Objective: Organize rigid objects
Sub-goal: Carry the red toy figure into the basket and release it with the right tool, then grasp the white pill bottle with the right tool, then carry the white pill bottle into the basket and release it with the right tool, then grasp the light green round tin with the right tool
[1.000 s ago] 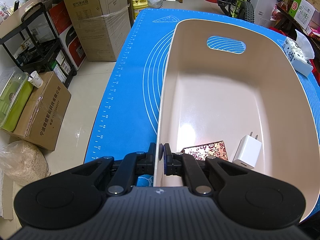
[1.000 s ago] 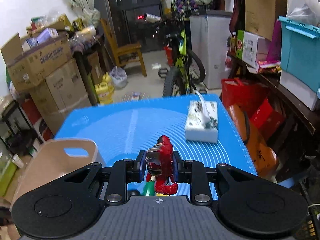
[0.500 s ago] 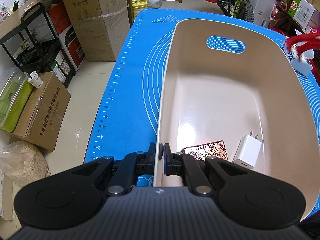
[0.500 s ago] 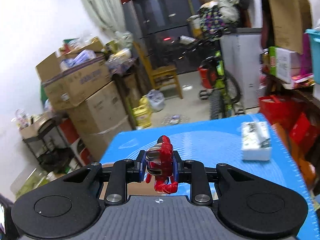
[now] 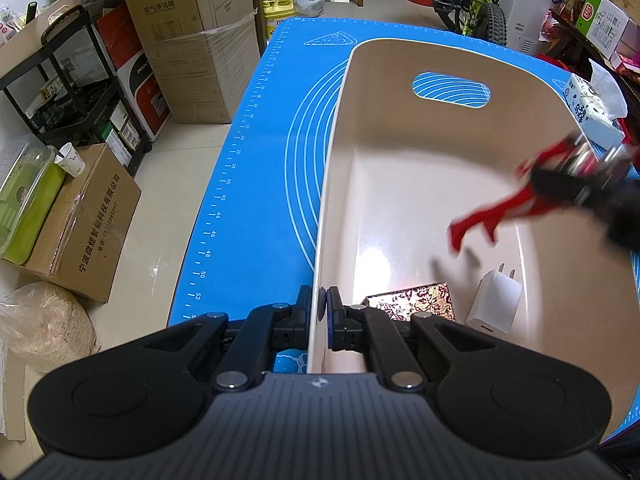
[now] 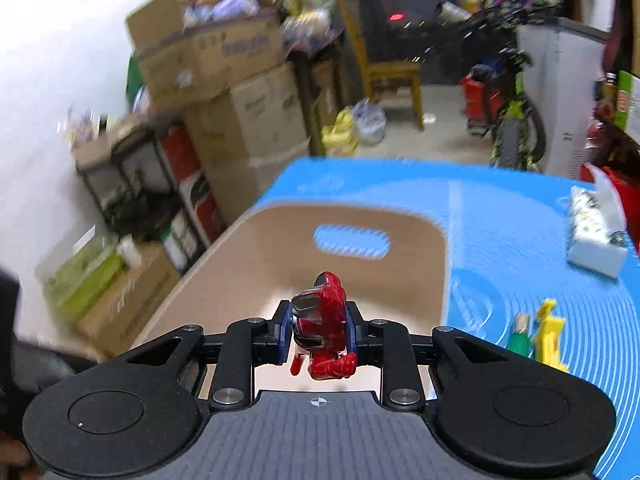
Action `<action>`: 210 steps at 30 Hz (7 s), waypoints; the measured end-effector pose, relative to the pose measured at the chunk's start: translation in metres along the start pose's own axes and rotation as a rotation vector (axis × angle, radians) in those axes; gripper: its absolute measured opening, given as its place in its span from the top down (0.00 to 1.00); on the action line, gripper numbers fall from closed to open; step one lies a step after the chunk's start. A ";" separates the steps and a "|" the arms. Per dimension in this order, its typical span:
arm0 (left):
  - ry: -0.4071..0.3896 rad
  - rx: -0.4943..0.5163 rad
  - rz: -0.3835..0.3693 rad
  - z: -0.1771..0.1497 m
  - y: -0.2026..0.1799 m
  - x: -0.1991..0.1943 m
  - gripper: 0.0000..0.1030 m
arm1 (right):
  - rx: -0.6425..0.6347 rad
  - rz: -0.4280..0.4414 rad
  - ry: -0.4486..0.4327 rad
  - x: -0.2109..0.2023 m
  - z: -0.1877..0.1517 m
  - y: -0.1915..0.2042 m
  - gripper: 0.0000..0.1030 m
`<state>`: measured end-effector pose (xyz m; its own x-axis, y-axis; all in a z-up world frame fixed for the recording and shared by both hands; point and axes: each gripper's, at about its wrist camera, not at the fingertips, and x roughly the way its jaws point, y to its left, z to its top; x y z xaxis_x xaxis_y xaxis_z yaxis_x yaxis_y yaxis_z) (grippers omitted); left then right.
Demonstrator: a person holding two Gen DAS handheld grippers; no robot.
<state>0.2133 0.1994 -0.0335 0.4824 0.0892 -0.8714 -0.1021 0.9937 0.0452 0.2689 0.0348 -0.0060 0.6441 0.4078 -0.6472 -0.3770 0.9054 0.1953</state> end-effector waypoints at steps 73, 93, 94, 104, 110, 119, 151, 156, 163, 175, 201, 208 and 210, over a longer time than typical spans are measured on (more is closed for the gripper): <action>-0.002 0.000 0.002 0.002 0.001 -0.002 0.91 | 0.263 -0.328 0.465 0.022 -0.069 -0.168 0.56; -0.003 -0.002 0.002 0.002 0.001 -0.002 0.91 | 0.342 -0.382 0.257 -0.023 -0.039 -0.172 0.57; -0.003 -0.002 0.003 0.002 0.001 -0.002 0.91 | 0.337 -0.383 0.226 -0.028 -0.035 -0.170 0.57; -0.002 0.004 0.009 0.003 0.001 -0.002 0.91 | 0.202 -0.245 -0.076 -0.055 -0.002 -0.114 0.57; -0.002 0.007 0.012 0.003 0.000 -0.002 0.91 | 0.115 -0.141 -0.082 -0.042 0.001 -0.077 0.57; -0.004 0.011 0.014 0.003 0.001 -0.002 0.92 | 0.027 -0.068 0.010 -0.015 -0.004 -0.033 0.57; -0.005 0.017 0.021 0.003 -0.002 -0.001 0.91 | -0.062 -0.038 0.090 -0.013 -0.003 -0.019 0.50; -0.007 0.018 0.023 0.003 -0.002 -0.001 0.91 | -0.001 -0.049 0.056 -0.029 0.005 -0.047 0.47; -0.007 0.017 0.021 0.002 -0.001 -0.001 0.91 | 0.049 -0.132 0.024 -0.044 0.008 -0.087 0.41; -0.008 0.017 0.023 0.001 -0.001 0.000 0.91 | 0.152 -0.296 0.155 -0.027 -0.014 -0.150 0.41; -0.007 0.020 0.026 0.000 -0.002 0.000 0.91 | 0.226 -0.251 0.293 0.008 -0.034 -0.161 0.41; -0.006 0.020 0.026 0.000 -0.001 0.000 0.91 | 0.208 -0.243 0.326 0.027 -0.041 -0.156 0.56; -0.006 0.019 0.026 0.000 -0.001 0.000 0.91 | 0.202 -0.238 0.342 0.031 -0.045 -0.156 0.72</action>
<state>0.2133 0.1980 -0.0335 0.4850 0.1154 -0.8669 -0.0980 0.9922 0.0772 0.3177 -0.0993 -0.0893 0.4274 0.1540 -0.8909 -0.0858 0.9879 0.1296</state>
